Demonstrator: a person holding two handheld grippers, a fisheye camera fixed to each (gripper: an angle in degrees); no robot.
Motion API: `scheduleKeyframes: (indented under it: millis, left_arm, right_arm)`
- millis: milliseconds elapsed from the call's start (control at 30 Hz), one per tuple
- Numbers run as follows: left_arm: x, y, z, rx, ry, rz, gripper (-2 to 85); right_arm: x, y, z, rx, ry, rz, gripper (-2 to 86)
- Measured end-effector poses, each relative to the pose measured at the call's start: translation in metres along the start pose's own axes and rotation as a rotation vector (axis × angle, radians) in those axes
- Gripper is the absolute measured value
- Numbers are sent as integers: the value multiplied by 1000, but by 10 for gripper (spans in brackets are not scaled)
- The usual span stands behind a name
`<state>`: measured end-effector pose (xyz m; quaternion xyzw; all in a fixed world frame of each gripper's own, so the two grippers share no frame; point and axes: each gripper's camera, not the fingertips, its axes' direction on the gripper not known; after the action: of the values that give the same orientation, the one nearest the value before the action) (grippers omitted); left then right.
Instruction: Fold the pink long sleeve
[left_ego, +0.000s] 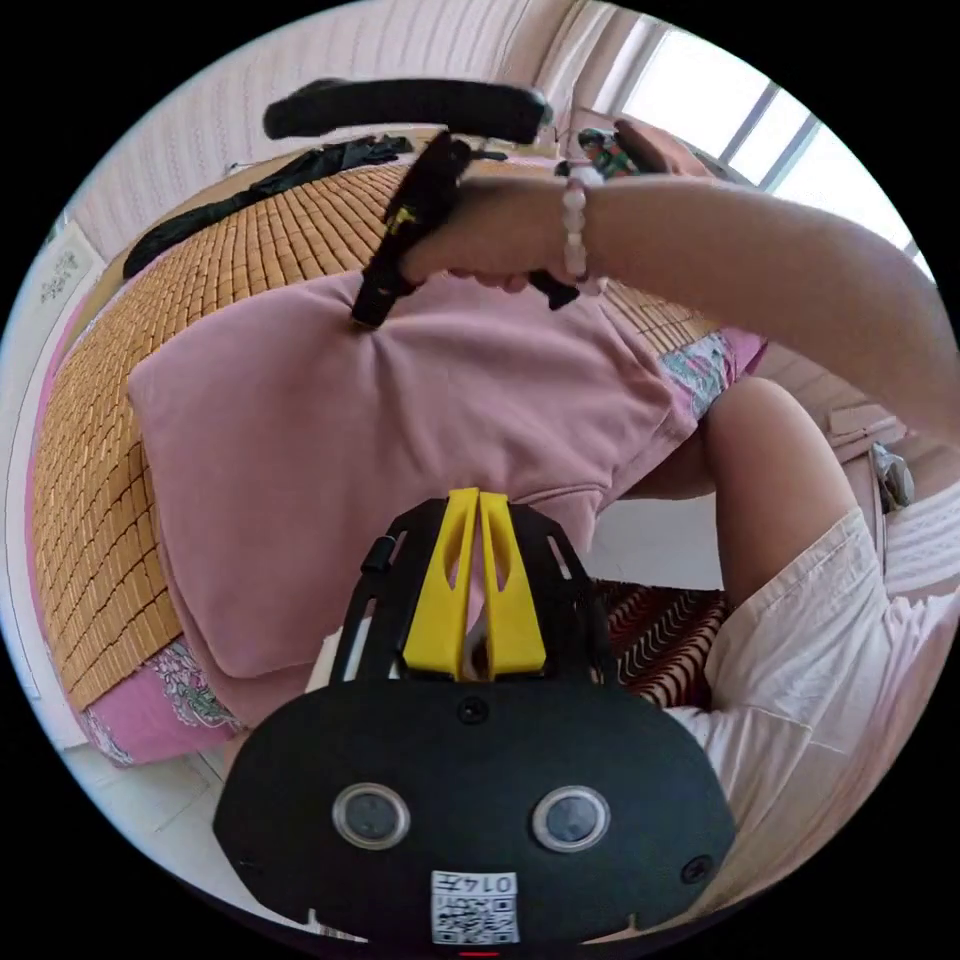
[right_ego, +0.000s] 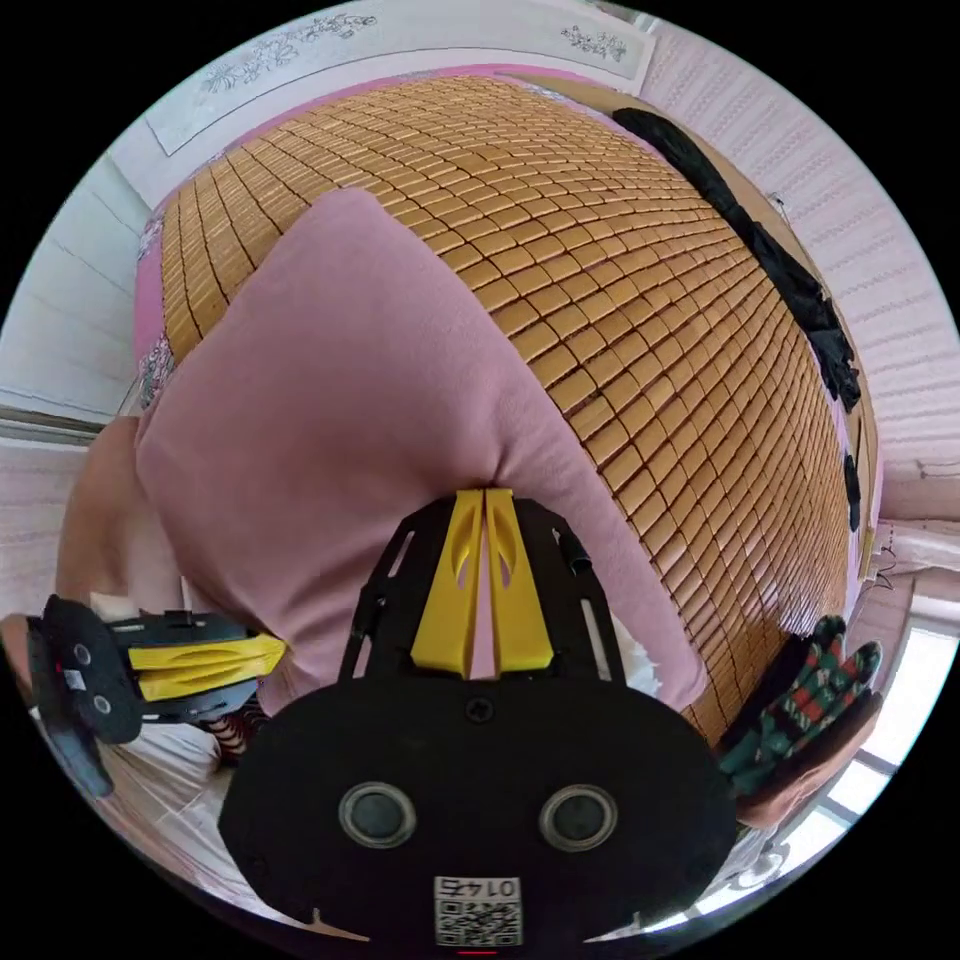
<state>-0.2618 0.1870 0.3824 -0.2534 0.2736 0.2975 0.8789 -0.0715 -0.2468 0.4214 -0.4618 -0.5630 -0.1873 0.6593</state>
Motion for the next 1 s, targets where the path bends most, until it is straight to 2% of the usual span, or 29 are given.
scheduleKeyframes:
  millis: [100, 200, 267, 300, 333, 433, 500, 567, 633, 700, 767, 900, 1000]
  left_arm:
    - [3, 9, 1, 20, 27, -33, -10]
    - [13, 20, -12, 107, 72, -14, -10]
    - [20, 25, -1, 81, 62, 8, -10]
    - [25, 27, 21, -15, 46, 31, -10]
    - [30, 35, 29, 10, 36, 53, -9]
    - [36, 49, 31, 54, 32, 60, -8]
    - [43, 57, 27, 99, 0, 81, -6]
    - [54, 64, 19, 186, -36, 112, -1]
    - [72, 72, 9, 338, -27, 187, 18]
    - [85, 73, 9, 400, 4, 204, 91]
    - [97, 68, 18, 367, 36, 202, 165]
    - [130, 62, 38, 313, 55, 278, 183]
    - [150, 58, 52, 311, 66, 339, 189]
  right_arm:
    - [23, -4, -14, -67, -107, -30, -5]
    - [46, -2, -36, 37, -20, 31, -5]
    - [56, -6, -9, -22, -52, 58, -5]
    - [57, -6, 3, -49, -60, 60, -5]
    - [60, 0, 10, 11, -47, 92, -5]
    - [74, 13, 6, 35, -76, 117, -4]
    - [84, 43, -9, 154, -72, 145, -3]
    - [100, 110, -30, 315, -66, 267, 1]
    - [110, 169, -33, 339, -75, 357, 9]
    - [115, 226, -26, 321, -93, 435, 38]
    - [114, 290, -10, 287, -118, 509, 106]
    - [117, 345, 20, 144, -222, 589, 139]
    - [133, 372, 47, 94, -373, 674, 109]
